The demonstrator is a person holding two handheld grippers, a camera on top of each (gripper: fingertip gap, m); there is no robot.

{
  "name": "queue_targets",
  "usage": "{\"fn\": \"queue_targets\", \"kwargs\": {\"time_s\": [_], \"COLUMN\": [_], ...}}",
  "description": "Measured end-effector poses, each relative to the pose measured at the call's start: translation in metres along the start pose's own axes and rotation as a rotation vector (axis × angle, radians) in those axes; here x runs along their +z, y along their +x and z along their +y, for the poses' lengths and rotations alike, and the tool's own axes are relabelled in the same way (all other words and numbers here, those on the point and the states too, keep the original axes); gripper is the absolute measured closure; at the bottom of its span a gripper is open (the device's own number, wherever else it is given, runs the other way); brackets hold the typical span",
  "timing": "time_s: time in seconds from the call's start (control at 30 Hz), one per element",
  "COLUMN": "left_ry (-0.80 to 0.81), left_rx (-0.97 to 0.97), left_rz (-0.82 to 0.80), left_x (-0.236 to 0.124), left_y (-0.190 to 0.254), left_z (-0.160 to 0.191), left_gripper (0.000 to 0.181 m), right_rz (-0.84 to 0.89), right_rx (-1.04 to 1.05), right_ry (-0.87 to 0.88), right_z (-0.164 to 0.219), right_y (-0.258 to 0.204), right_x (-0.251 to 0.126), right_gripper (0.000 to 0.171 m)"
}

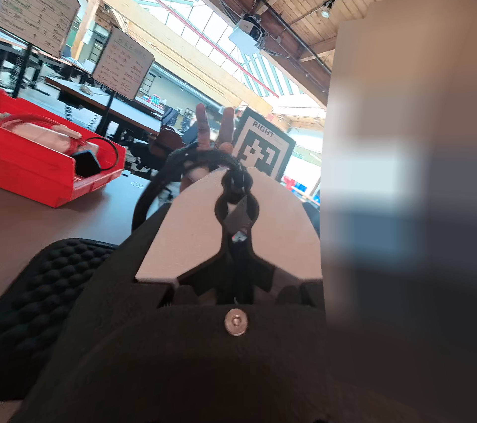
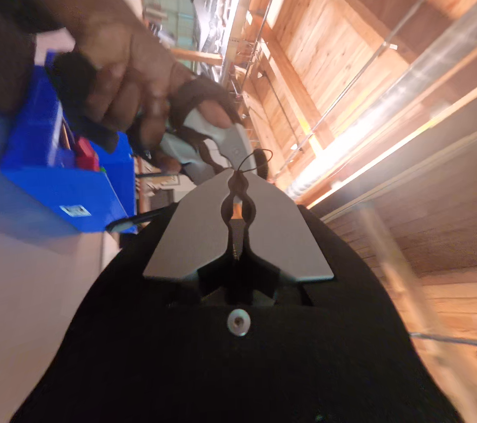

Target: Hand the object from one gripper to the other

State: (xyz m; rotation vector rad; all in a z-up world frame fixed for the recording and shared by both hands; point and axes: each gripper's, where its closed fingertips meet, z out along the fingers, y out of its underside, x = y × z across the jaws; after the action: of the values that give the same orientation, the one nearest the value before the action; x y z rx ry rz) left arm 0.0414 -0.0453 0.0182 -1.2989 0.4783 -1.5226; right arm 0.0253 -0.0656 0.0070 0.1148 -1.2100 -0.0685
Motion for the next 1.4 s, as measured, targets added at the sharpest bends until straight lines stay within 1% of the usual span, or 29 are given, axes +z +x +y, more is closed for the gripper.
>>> {"fn": "queue_targets", "kwargs": {"time_s": [0.03,0.1,0.17,0.2,0.3,0.37,0.43,0.5,0.6,0.7,0.73,0.77,0.83,0.9,0.93,0.97,1.0,1.07,1.1,1.13,1.17,1.2,1.23,1.27,1.33,1.4], "left_ry": [-0.014,-0.087,-0.164,-0.168,-0.098,-0.123,-0.146,-0.119,-0.109,-0.114,-0.112,-0.112,-0.123,-0.082,-0.064,-0.052,-0.037,-0.004,0.015,0.037,0.053,0.071,0.093,0.114,0.134,0.137], "left_rx": [0.043,0.185,0.383,0.507,0.845,0.934,0.905,0.813,0.711,0.702,0.708,0.708,0.678,0.627,0.590,0.555,0.526,0.476,0.454,0.435,0.420,0.414,0.414,0.409,0.396,0.396], "left_rz": [-0.018,-0.061,-0.148,-0.202,-0.317,-0.326,-0.306,-0.277,-0.288,-0.307,-0.304,-0.305,-0.285,-0.245,-0.226,-0.200,-0.177,-0.142,-0.125,-0.113,-0.108,-0.102,-0.089,-0.074,-0.052,-0.043], "left_x": [-0.004,-0.012,-0.021,-0.024,-0.025,-0.017,-0.006,0.002,0.007,0.008,0.008,0.008,0.008,0.006,0.005,0.004,0.004,0.004,0.003,0.002,0.000,-0.002,-0.003,-0.005,-0.005,-0.004], "left_y": [-0.001,-0.003,-0.007,-0.009,-0.001,0.004,0.008,0.011,0.004,-0.001,-0.001,-0.001,0.001,0.006,0.007,0.008,0.009,0.011,0.011,0.012,0.012,0.012,0.015,0.017,0.021,0.022], "left_z": [-0.001,0.001,0.004,0.000,-0.014,-0.009,0.000,0.003,0.005,0.006,0.006,0.006,0.007,0.003,0.001,0.000,-0.001,-0.004,-0.006,-0.008,-0.011,-0.014,-0.017,-0.020,-0.022,-0.021], "left_gripper": [0.168,0.162,0.158,0.157,0.150,0.147,0.147,0.147,0.150,0.159,0.169,0.173,0.174,0.174,0.174,0.174,0.174,0.174,0.175,0.175,0.174,0.174,0.174,0.174,0.174,0.174], "right_rz": [0.003,0.012,-0.001,-0.001,-0.026,-0.042,-0.061,-0.095,-0.123,-0.157,-0.166,-0.165,-0.164,-0.235,-0.277,-0.309,-0.323,-0.322,-0.308,-0.271,-0.216,-0.160,-0.132,-0.158,-0.305,-0.387], "right_rx": [0.094,0.305,0.538,0.653,0.940,1.040,1.081,1.092,1.077,1.075,1.071,1.067,1.076,1.183,1.268,1.350,1.420,1.518,1.547,1.566,1.576,1.587,1.605,1.622,1.644,1.660], "right_ry": [0.017,0.038,0.071,0.092,0.136,0.139,0.132,0.090,0.049,0.011,0.002,0.000,-0.005,0.045,0.078,0.106,0.130,0.168,0.181,0.189,0.198,0.197,0.172,0.139,0.120,0.123], "right_z": [-0.001,0.002,0.005,0.006,0.010,0.014,0.015,0.016,0.014,0.011,0.010,0.009,0.009,0.002,-0.002,-0.004,-0.004,-0.002,0.001,0.005,0.010,0.016,0.022,0.024,0.011,-0.001], "right_y": [0.007,0.023,0.036,0.042,0.053,0.053,0.051,0.045,0.039,0.033,0.032,0.032,0.031,0.029,0.029,0.030,0.032,0.035,0.037,0.040,0.045,0.049,0.048,0.041,0.021,0.007], "right_x": [-0.001,-0.005,-0.008,-0.010,-0.011,-0.011,-0.010,-0.007,-0.004,-0.001,0.000,0.001,0.001,-0.001,-0.003,-0.004,-0.005,-0.005,-0.005,-0.004,-0.003,-0.002,-0.001,0.000,0.004,0.010], "right_gripper": [0.171,0.171,0.171,0.171,0.171,0.170,0.170,0.171,0.171,0.171,0.171,0.169,0.164,0.159,0.146,0.141,0.140,0.139,0.135,0.127,0.124,0.125,0.129,0.132,0.132,0.134]}}
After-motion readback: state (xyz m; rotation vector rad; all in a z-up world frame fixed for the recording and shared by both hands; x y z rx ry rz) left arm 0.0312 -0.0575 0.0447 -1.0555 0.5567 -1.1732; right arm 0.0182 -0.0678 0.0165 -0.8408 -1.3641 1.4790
